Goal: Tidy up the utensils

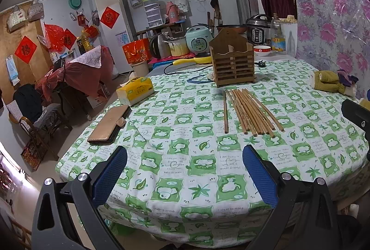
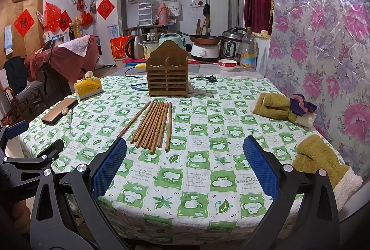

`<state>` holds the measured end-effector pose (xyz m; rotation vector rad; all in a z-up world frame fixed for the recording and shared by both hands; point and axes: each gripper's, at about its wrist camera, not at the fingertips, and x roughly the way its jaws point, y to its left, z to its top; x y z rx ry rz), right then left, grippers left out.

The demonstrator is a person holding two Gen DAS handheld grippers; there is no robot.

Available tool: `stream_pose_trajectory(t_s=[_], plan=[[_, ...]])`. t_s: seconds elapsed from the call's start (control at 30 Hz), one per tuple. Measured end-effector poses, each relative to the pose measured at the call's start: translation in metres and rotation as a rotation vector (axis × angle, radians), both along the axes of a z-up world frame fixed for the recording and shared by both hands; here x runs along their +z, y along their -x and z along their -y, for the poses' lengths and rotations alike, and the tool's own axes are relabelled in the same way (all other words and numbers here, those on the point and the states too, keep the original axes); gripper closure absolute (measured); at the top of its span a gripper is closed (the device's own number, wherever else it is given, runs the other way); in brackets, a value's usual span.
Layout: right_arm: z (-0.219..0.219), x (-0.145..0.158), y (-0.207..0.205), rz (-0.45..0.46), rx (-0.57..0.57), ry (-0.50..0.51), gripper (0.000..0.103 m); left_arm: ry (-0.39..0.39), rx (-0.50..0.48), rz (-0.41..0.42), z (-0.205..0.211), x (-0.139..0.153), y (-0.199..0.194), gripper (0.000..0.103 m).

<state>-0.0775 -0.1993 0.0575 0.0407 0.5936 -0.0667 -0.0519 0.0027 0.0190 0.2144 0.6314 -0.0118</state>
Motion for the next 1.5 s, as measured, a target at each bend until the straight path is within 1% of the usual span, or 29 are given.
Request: stream_pose_trajectory(t_s=[1.5], plan=[[-0.0016,0.0026,0.0028,0.016,0.002,-0.006,0.006,-0.003,0.000,-0.001,0.0006,-0.0007,0.0007,0.005]])
